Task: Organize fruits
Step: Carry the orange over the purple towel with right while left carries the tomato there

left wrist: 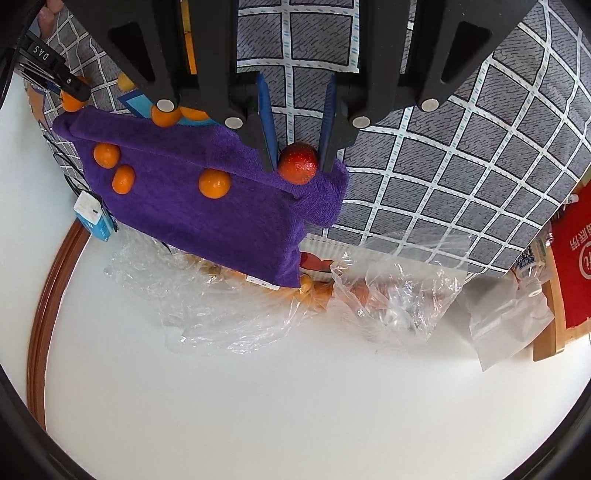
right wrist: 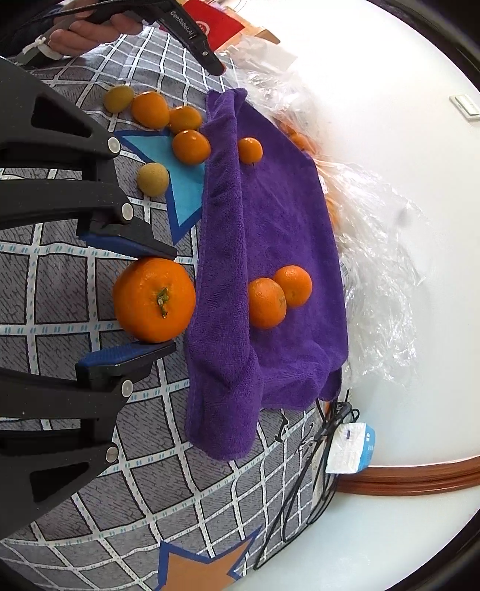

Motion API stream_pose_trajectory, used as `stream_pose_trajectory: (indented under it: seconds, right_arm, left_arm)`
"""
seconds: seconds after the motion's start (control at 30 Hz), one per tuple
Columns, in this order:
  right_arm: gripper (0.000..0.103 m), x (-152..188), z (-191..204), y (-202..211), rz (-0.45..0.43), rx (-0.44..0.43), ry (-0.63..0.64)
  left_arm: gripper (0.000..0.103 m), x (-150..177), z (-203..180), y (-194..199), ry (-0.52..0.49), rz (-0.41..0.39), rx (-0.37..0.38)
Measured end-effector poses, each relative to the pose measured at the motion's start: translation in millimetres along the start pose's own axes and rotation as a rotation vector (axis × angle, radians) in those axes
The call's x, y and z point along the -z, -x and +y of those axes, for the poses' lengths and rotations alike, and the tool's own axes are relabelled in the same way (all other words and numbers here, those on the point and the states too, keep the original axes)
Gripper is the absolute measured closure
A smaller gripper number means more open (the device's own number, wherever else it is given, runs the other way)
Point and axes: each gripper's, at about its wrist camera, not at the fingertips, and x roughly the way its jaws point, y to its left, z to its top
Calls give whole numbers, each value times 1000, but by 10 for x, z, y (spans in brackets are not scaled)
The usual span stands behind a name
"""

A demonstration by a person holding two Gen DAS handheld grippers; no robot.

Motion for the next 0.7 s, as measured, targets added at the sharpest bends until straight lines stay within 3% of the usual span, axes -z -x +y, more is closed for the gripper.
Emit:
stream_pose_trajectory:
  seconds: [0.7]
  right_arm:
    - [60, -279, 133, 322, -78, 2, 62]
  left_arm:
    - [81, -88, 182, 74, 58, -46, -47]
